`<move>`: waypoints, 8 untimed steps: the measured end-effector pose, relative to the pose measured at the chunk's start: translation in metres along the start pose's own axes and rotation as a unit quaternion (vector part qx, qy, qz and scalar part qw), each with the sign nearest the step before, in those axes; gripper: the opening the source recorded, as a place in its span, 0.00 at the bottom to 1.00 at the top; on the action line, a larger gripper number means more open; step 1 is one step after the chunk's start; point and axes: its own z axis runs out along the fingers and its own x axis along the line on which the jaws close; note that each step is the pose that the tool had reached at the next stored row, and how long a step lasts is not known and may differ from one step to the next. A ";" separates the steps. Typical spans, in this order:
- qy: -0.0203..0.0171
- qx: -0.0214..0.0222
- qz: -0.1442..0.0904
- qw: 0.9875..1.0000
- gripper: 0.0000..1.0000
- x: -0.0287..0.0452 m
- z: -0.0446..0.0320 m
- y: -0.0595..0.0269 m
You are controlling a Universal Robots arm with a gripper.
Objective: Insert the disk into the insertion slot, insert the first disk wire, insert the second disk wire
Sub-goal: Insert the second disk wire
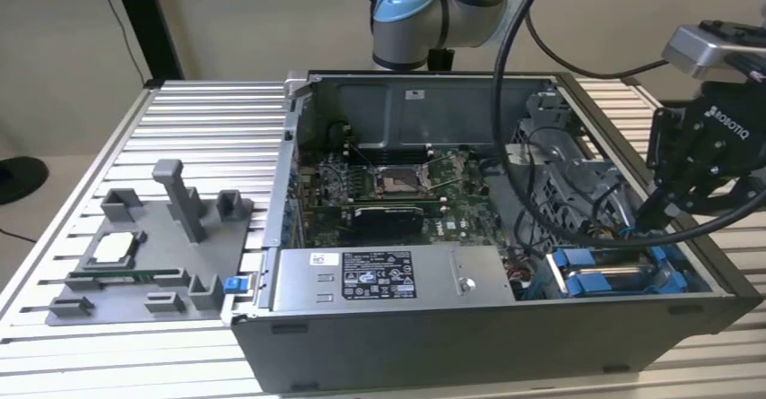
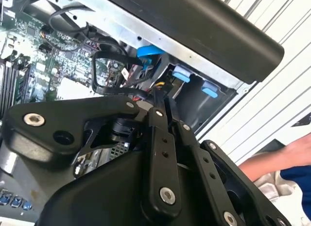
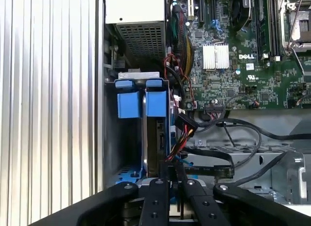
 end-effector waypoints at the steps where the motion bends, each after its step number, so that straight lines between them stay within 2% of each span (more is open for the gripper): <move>1: -0.001 0.000 0.000 1.000 0.00 0.0010 -0.0003 0.0017; 8: -0.006 0.000 -0.001 1.000 0.00 0.0084 -0.0004 0.0143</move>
